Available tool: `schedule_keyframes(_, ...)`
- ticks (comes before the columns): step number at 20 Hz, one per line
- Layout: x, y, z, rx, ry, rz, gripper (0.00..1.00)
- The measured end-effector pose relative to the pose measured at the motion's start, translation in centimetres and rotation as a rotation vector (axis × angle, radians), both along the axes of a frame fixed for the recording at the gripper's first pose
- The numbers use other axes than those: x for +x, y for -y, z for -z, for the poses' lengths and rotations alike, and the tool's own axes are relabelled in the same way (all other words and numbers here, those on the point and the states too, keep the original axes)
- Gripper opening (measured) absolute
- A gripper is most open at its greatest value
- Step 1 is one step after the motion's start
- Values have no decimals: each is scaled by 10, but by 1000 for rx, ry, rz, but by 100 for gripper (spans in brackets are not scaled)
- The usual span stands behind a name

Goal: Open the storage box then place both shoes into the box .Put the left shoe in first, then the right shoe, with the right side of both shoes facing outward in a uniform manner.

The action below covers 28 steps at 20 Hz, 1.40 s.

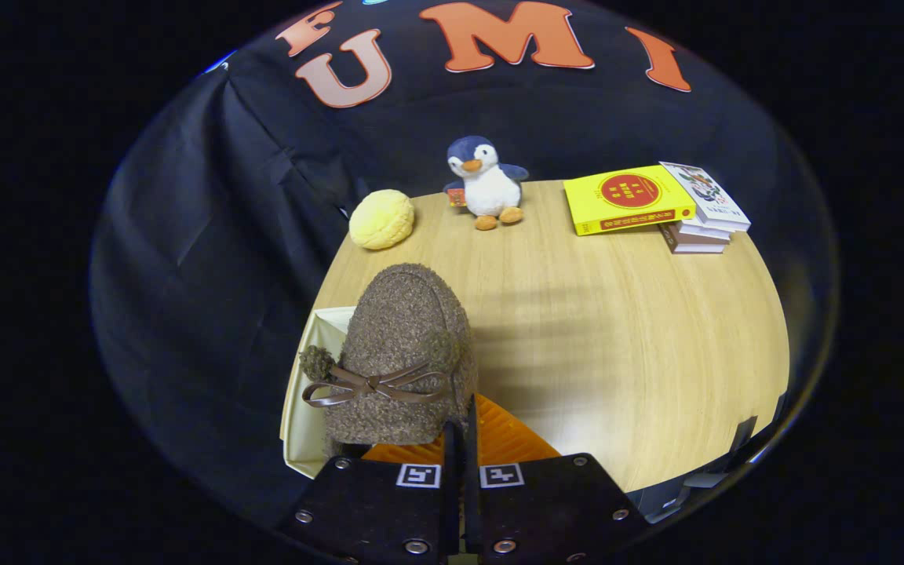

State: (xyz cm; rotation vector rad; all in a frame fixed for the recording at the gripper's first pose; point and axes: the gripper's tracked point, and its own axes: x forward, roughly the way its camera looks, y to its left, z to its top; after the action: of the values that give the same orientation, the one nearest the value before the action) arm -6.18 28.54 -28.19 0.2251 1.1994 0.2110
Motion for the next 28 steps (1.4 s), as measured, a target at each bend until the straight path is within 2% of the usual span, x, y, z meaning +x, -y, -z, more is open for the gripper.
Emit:
schedule_keyframes(8, -9, -64, 28, -53, -37, -68, 5)
schedule_keyframes(13, -24, -67, 58, -137, -92, -96, 8)
schedule_keyframes(16, -34, -71, 62, -115, -110, -105, 15)
schedule_keyframes(20, -24, -59, 36, -53, -60, -72, 19)
schedule_keyframes(24, 1, -23, 6, 1, 41, -17, 28)
schedule_keyframes(28, 27, 26, -36, 4, 214, 10, 49)
